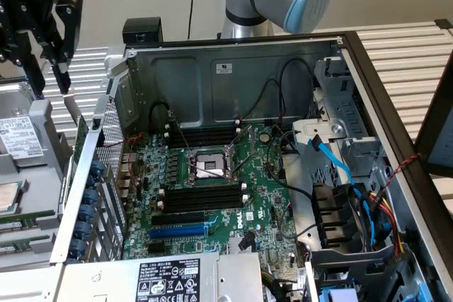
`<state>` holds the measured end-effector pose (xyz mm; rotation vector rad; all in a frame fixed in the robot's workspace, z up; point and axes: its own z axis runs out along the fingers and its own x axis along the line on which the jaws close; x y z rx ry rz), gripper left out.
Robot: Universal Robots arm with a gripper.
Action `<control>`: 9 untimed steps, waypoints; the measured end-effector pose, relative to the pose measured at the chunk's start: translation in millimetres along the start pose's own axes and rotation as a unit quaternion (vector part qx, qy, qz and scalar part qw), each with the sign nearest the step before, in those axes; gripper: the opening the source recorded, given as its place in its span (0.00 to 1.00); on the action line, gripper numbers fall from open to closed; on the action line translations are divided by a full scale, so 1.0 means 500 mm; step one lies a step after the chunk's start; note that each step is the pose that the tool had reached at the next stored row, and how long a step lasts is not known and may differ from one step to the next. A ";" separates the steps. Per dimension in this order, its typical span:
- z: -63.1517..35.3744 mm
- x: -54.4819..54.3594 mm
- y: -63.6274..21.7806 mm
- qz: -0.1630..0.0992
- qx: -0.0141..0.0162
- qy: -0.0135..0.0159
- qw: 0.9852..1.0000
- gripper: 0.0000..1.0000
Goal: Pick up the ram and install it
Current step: 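Reach for the ram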
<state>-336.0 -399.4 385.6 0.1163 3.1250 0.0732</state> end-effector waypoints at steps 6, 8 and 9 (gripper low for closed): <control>0.000 0.054 -0.008 0.000 0.000 0.000 1.000 0.42; 0.001 0.065 -0.011 -0.002 0.000 0.000 1.000 0.42; 0.002 0.065 -0.013 -0.006 0.000 0.000 1.000 0.42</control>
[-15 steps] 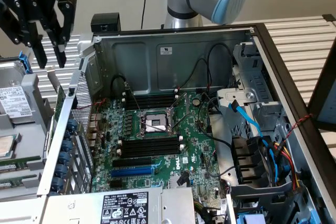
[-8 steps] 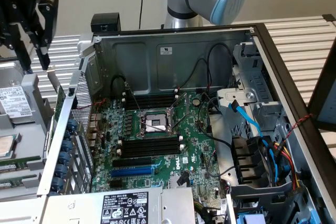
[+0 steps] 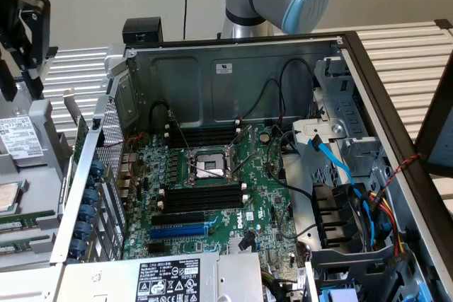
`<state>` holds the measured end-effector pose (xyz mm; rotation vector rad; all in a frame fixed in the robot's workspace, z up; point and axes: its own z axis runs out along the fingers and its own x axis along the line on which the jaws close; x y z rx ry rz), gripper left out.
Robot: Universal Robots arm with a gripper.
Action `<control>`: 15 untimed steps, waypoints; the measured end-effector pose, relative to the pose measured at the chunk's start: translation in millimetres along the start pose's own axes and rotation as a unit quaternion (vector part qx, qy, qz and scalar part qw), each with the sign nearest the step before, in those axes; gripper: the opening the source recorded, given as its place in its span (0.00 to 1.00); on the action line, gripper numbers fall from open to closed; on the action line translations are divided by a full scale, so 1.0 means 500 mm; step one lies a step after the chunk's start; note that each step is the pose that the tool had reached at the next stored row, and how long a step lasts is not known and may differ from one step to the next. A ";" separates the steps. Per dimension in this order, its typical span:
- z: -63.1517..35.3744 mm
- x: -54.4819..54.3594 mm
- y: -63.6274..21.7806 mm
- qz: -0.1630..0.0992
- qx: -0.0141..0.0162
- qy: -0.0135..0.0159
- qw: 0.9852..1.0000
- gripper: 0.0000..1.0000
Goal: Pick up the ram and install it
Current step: 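Reach for the ram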
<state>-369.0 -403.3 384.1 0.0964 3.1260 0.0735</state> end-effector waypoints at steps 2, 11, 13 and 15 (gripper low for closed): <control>0.000 0.001 0.000 -0.013 0.000 0.001 1.000 0.42; 0.008 0.005 -0.002 -0.078 -0.001 0.004 0.997 0.42; 0.010 0.006 -0.002 -0.096 -0.001 0.005 0.995 0.42; 0.012 0.006 -0.002 -0.114 -0.001 0.005 0.994 0.42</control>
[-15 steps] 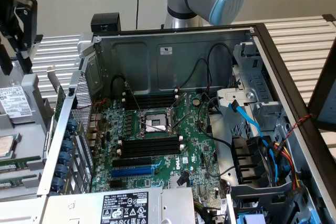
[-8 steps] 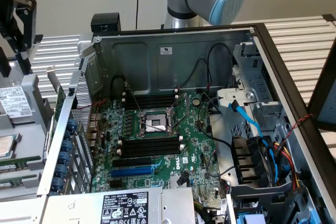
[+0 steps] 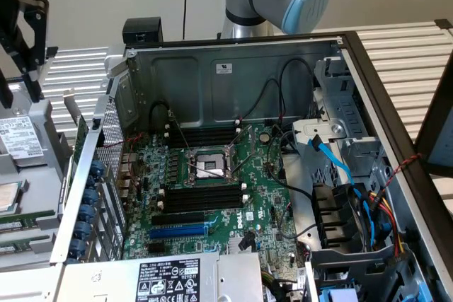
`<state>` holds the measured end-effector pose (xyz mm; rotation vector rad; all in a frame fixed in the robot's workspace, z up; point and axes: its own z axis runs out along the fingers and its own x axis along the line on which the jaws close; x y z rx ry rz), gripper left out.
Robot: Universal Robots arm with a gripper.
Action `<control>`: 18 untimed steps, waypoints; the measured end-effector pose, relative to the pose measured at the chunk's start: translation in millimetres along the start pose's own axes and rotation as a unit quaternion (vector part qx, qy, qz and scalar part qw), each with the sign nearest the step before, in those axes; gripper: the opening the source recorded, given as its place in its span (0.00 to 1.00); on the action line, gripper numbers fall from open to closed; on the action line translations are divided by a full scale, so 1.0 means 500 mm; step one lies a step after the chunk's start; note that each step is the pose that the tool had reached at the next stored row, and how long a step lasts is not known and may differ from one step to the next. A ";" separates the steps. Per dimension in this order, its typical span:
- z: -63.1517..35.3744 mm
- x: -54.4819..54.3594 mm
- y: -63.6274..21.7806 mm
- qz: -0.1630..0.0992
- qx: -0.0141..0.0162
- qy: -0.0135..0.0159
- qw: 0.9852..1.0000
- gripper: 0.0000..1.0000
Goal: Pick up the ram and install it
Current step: 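Reach for the ram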
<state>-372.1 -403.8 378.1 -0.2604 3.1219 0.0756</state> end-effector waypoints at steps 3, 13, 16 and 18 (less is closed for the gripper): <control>0.005 0.001 0.000 -0.027 0.000 0.001 1.000 0.42; 0.026 0.006 0.000 -0.115 -0.004 0.005 0.993 0.42; 0.034 0.009 0.000 -0.138 -0.007 0.005 0.990 0.42; 0.040 0.011 0.000 -0.153 -0.009 0.005 0.988 0.42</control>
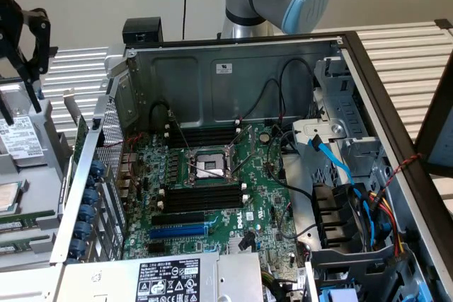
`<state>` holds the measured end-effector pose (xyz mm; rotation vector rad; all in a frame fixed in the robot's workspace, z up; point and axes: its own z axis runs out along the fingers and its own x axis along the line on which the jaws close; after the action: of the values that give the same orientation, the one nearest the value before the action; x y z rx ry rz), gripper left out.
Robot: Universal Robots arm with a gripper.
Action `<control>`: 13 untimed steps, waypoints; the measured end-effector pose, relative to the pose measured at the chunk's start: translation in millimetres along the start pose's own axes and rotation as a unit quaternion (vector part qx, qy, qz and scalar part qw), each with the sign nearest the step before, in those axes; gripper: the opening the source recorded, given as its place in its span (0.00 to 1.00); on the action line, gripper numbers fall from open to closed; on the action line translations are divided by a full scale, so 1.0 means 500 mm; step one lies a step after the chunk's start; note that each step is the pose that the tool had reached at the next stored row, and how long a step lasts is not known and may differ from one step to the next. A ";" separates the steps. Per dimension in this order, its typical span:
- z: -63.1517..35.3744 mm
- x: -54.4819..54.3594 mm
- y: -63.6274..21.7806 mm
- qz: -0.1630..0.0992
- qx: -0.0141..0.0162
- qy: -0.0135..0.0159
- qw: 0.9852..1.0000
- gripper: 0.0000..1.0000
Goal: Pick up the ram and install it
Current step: 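Reach for the ram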
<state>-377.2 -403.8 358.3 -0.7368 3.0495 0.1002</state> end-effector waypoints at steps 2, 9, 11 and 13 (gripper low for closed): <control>0.005 0.002 0.001 -0.013 -0.002 0.000 1.000 0.42; 0.023 0.011 0.004 -0.057 -0.010 -0.001 0.998 0.42; 0.029 0.013 0.005 -0.070 -0.013 -0.002 0.997 0.42; 0.035 0.016 0.006 -0.082 -0.016 -0.003 0.996 0.42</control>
<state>-385.6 -403.8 341.0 -0.9844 2.9739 0.1495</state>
